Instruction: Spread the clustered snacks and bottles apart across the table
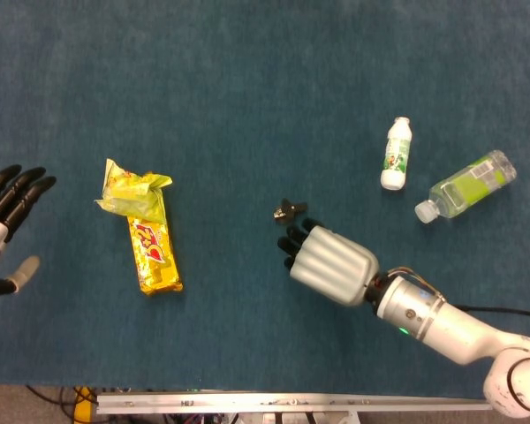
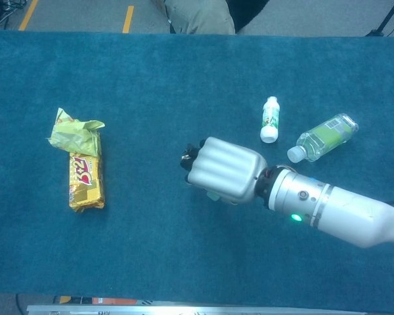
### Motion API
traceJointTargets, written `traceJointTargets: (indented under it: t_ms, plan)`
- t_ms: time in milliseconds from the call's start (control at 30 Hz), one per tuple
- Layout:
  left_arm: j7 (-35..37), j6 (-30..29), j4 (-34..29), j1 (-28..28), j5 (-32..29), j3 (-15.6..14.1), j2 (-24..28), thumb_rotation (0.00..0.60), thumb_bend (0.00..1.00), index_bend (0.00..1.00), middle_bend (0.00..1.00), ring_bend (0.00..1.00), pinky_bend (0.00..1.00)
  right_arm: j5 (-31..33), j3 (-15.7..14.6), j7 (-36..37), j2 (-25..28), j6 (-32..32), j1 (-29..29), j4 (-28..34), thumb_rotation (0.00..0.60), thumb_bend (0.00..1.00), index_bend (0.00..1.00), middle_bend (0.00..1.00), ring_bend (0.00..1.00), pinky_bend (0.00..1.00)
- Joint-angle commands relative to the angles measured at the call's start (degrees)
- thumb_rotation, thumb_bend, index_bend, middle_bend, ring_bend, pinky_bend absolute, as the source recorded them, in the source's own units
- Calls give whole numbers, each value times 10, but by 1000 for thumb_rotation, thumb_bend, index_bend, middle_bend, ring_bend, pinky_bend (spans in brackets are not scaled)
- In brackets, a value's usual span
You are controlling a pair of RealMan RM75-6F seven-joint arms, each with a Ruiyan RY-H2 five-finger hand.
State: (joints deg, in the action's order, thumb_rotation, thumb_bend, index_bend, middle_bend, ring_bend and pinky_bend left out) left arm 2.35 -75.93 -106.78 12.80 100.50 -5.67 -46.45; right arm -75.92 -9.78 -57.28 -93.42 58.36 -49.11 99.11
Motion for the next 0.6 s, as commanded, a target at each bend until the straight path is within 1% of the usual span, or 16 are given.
traceJointTargets:
  t_ms: [33,100,167,267,333,467,600]
  plan:
    - [0,0,0,-1,-1,-1,0,600,323,25,72,32,186,-3,-1,-5,-2,-5,4,-4,600,176,592,353,298,435]
    - [0,0,1,-1,-1,-1,0,600,323,25,72,32,186,-2,-1,-10,-4,-10,6,-5,600,176,559,353,298,435]
    - [0,0,1,-1,-1,-1,0,600,323,25,72,32,184,-1,0,-17,-4,-12,9,-7,600,176,501,353,298,435]
    - [0,0,1,-1,0,-1,0,600,323,25,72,32,182,3,4,-27,-4,-15,13,-7,600,174,381,349,299,435]
    - [-1,0,1,-1,1,-1,0,600,323,25,72,31,182,7,6,-32,-3,-16,15,-6,600,159,335,339,299,435]
    - [-1,2,0,0,0,0,0,600,323,25,72,31,182,7,17,-33,-1,-11,20,-4,600,126,304,334,299,435]
    - [-2,2,-1,0,1,0,1,600,323,25,72,31,182,21,52,-19,-2,6,26,-5,600,112,304,334,299,435]
